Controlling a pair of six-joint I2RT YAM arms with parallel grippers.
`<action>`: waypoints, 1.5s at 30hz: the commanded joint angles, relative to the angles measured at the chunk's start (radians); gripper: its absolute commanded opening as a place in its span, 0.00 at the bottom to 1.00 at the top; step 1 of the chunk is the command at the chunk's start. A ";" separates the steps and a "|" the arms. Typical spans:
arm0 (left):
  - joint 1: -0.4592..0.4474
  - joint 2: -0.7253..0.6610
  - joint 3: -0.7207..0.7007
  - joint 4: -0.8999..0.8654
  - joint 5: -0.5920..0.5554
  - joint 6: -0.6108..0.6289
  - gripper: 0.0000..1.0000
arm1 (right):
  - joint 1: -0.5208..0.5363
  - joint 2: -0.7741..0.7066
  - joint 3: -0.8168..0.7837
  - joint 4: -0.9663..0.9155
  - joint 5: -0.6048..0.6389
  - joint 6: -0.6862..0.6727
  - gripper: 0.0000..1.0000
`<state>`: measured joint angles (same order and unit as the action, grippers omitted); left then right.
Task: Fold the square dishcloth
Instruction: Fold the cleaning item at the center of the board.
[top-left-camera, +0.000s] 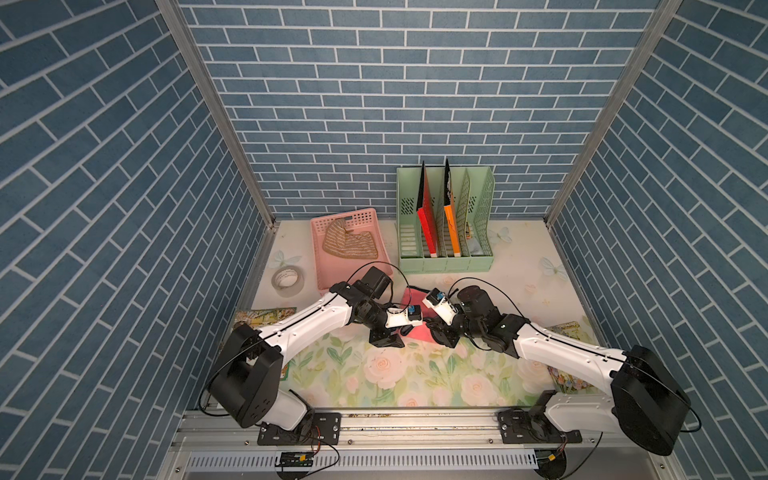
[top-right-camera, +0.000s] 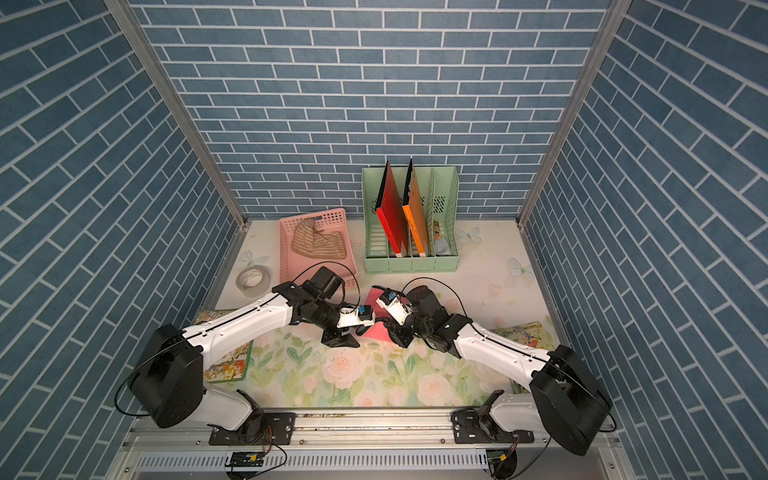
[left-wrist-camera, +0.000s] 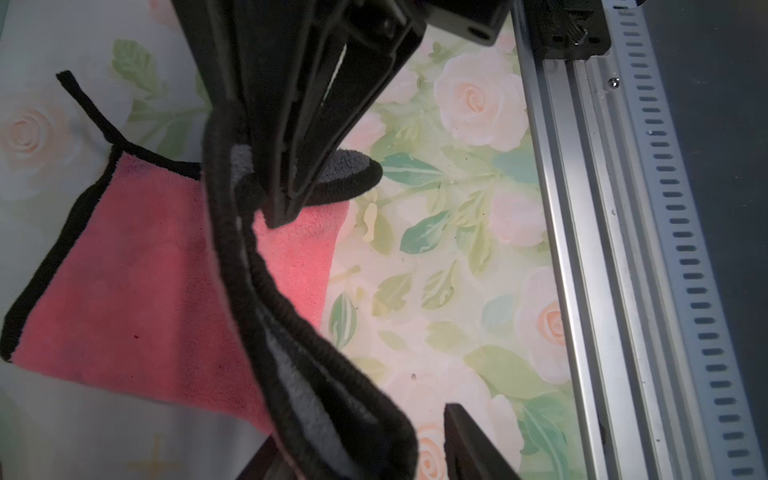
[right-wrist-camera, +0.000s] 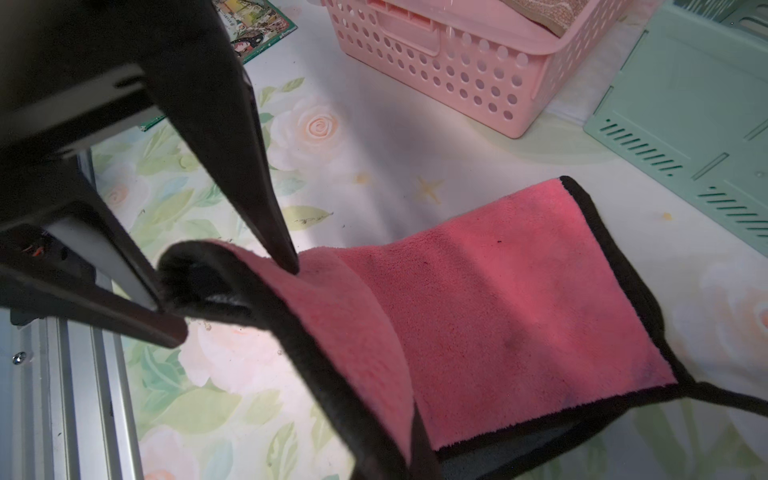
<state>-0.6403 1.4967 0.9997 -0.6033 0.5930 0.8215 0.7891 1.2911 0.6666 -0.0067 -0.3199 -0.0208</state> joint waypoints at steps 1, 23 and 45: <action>0.003 0.005 0.042 0.126 -0.119 -0.090 0.46 | -0.013 0.007 0.017 -0.013 -0.025 0.022 0.00; 0.033 0.183 0.143 0.297 -0.300 -0.067 0.07 | -0.150 0.196 0.164 -0.096 -0.059 -0.034 0.00; 0.031 0.269 0.068 0.620 -0.554 -0.157 0.42 | -0.293 0.458 0.296 -0.032 -0.127 0.108 0.57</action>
<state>-0.6128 1.8050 1.0687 0.0017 0.0673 0.6773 0.5041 1.7382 0.9142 -0.0372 -0.4160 0.0536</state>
